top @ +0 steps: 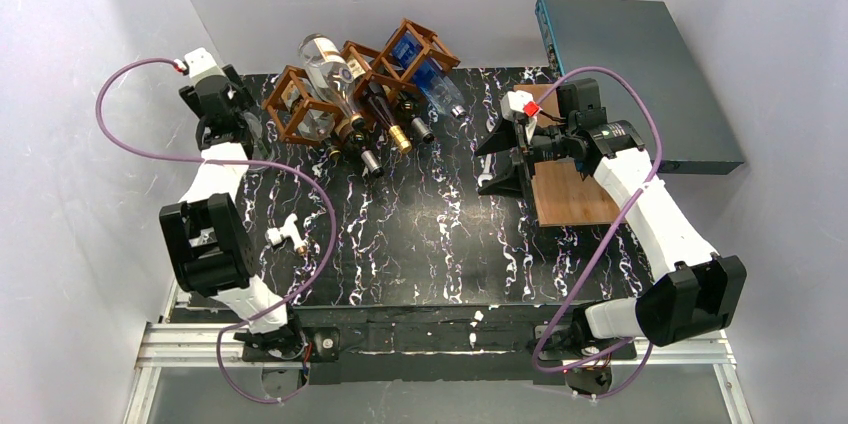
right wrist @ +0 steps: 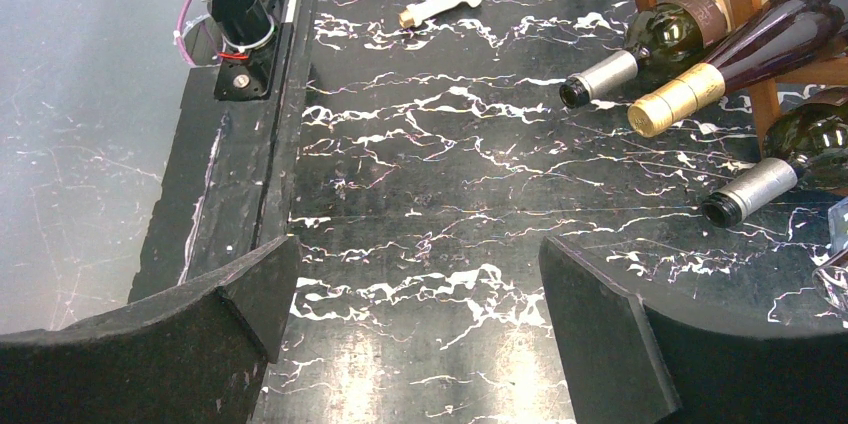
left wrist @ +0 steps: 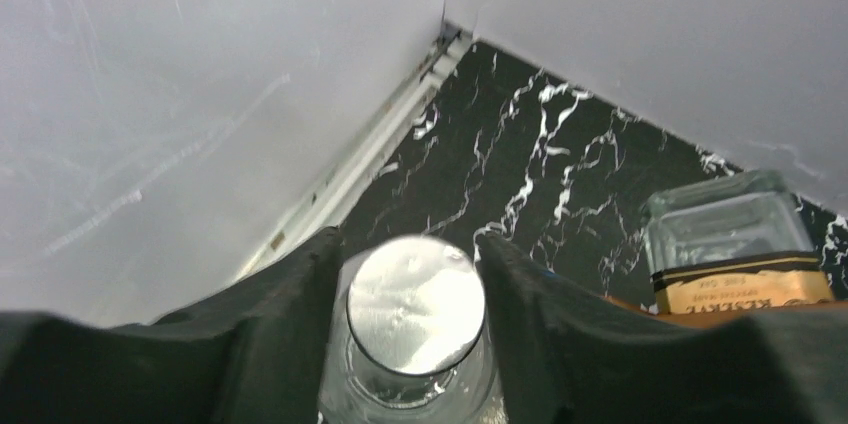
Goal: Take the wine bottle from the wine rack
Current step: Move the wine bottle to the center of the board, then pick up the wine bottle from the wine rack.
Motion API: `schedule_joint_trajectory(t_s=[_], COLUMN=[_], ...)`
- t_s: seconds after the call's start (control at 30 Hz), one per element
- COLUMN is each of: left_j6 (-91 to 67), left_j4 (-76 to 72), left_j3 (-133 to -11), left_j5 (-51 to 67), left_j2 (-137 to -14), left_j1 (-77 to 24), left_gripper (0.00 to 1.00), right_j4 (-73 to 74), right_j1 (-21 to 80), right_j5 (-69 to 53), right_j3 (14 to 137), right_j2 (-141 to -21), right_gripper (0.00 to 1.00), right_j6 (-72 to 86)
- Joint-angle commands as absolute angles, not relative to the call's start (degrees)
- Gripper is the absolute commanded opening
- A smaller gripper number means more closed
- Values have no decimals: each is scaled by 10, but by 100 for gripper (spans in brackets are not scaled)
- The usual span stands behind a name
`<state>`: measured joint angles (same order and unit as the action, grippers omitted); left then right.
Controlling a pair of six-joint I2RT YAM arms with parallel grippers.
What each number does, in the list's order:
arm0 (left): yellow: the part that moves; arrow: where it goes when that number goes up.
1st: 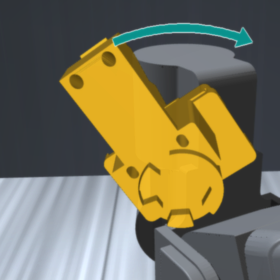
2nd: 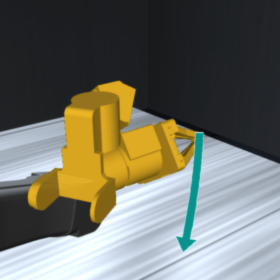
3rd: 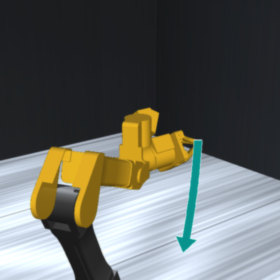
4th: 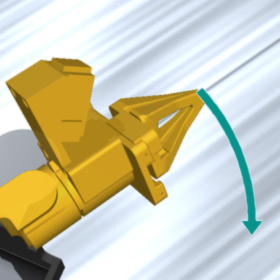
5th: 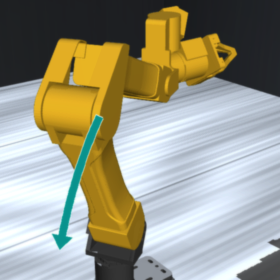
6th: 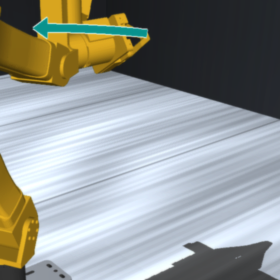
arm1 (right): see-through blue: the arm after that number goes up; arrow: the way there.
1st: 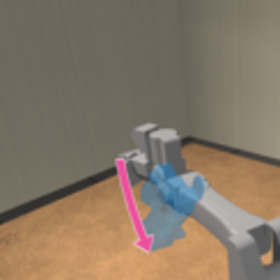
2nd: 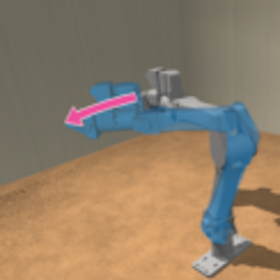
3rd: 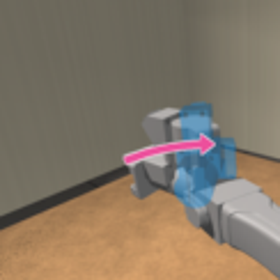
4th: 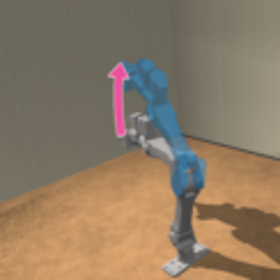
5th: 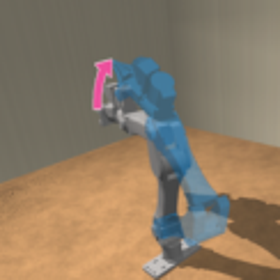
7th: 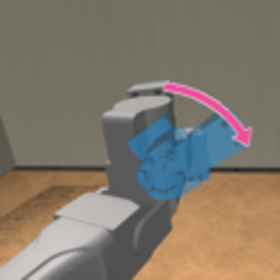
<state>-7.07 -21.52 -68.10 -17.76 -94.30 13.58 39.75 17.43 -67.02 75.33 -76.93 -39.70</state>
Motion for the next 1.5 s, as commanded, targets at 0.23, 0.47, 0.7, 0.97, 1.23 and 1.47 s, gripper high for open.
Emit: schedule_joint_trajectory(t_s=[0.23, 0.47, 0.7, 0.97, 1.23, 1.47], left_j6=[-121, -239, -332, -373, -370, -422], left_j4=[-229, -85, 42, 82, 194, 310], left_j3=[-630, -576, -552, -526, -613, -704], left_j5=[-190, -110, 45, 112, 1, -113], left_j2=[-794, -658, -563, -497, -537, -597], left_j1=[141, 140, 140, 96, 10, -77], left_gripper=[98, 98, 98, 98, 99, 99], right_j4=[391, 389, 372, 366, 369, 373], right_j1=[178, 182, 185, 188, 194, 198], right_j5=[-679, -684, -685, -692, -689, -686], right_j3=[755, 741, 715, 695, 690, 690], right_j2=[-766, -756, -745, -741, -745, -751], right_gripper=[98, 98, 98, 98, 100, 100], right_j6=[-412, -423, -426, -436, -446, -451])
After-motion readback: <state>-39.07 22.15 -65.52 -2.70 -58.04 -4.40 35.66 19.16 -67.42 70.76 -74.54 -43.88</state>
